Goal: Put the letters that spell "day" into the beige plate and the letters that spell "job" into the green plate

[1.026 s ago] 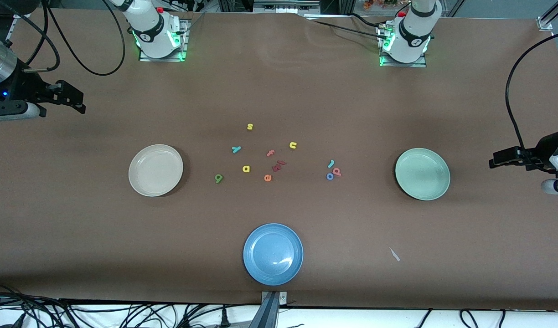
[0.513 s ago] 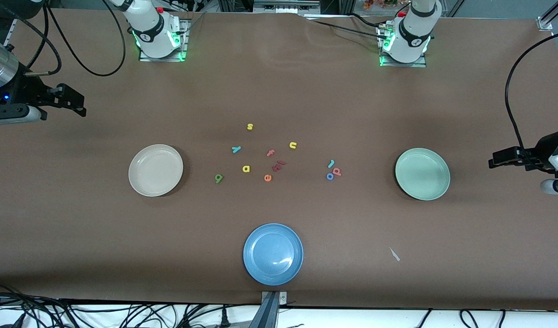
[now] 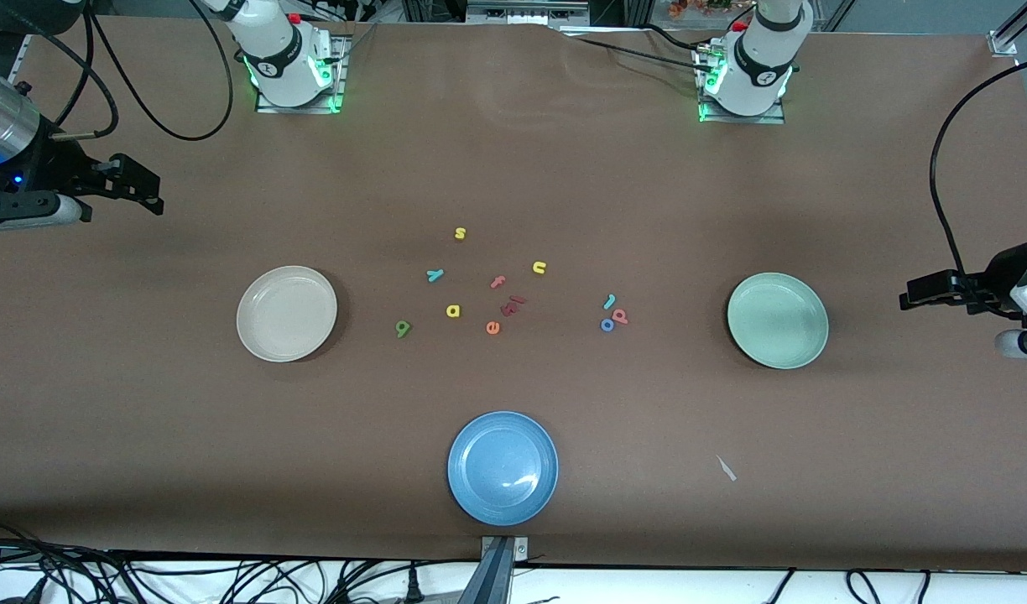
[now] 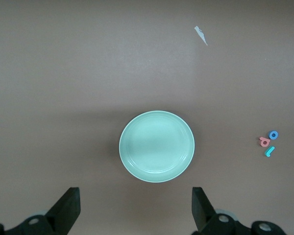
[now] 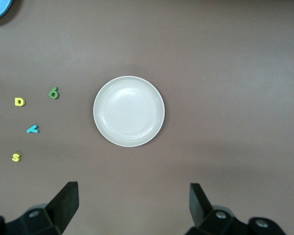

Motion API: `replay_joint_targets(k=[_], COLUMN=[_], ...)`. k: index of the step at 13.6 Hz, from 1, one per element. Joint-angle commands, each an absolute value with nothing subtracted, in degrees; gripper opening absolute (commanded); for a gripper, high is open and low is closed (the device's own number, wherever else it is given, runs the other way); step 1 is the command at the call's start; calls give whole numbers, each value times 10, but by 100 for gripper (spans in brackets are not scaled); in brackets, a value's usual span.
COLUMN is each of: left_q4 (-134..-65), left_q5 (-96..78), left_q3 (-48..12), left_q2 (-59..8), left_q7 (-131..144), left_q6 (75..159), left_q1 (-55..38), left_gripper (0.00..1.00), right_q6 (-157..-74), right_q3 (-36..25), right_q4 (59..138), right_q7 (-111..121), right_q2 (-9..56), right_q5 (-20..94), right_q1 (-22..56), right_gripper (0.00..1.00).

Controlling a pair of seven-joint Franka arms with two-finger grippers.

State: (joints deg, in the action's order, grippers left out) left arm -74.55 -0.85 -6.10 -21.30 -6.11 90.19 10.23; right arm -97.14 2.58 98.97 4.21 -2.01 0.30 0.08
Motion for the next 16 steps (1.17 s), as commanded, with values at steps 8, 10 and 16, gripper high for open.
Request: replay_joint_targets(k=[8, 10, 16], left_q4=[-752, -751, -751], left_q5=[4, 4, 4], left_q3=[-62, -62, -62], left_q2=[-204, -204, -204], left_q7=[-70, -70, -70], left_q6=[900, 900, 900], left_q1=[102, 102, 102], left_gripper=[100, 100, 100], right_q6=[-962, -961, -953], right_q3=[33, 39, 39], right_q4=[977, 979, 977], right_q7=[34, 34, 34], right_q2=[-19, -21, -22], right_q5=[12, 12, 11], right_q1=[-1, -1, -1], right_gripper=[100, 100, 100])
